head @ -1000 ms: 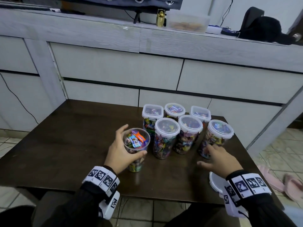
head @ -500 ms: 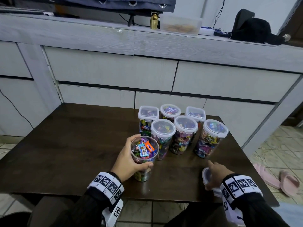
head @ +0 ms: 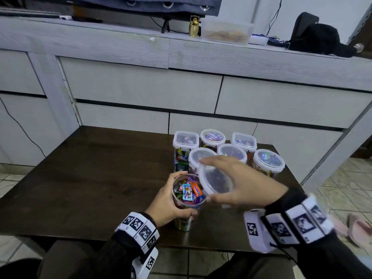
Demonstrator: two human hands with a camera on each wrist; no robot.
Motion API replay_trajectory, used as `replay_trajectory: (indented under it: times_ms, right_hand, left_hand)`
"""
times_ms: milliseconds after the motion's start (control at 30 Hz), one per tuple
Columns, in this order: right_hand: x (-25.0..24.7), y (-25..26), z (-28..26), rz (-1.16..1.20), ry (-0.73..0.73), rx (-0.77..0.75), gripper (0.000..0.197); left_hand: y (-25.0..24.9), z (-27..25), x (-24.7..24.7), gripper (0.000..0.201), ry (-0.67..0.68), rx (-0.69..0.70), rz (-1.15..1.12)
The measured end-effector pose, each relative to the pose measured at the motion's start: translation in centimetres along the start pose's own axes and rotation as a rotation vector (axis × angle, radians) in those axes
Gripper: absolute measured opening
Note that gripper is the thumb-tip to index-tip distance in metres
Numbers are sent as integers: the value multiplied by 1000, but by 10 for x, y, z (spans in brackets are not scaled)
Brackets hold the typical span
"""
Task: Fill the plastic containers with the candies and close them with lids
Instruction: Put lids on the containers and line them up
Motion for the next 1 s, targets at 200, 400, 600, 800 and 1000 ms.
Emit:
replay_trajectory:
  times_ms: [200,400,600,800,1000]
  right_hand:
    - [50,19,27,-12,24,-78,96]
    - [65,16,21,107,-20,-104,76]
    - [68,16,24,91,-95,-129,63]
    - [83,10,12,107,-106,-123,61]
    - [87,8,9,70,-94,-80,63]
  left_hand:
    - [-3,-1,1,93,-36,58,26]
    - [-1,-1,1,94,-35,74,15]
    - [4,0,2,91,-33,81,26]
    - [11,-1,3,100,-21,64,-28]
    - [12,3,3,101,22,80,-54]
Point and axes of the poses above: each hand's wrist, its own z-axis towards the middle knuckle, its own x-axis out of the palm, y = z × x, the point moved 1 cm from there along z, towards the middle knuckle, and after that the axes turned 4 degrees about -y, right-handed, at the moved point
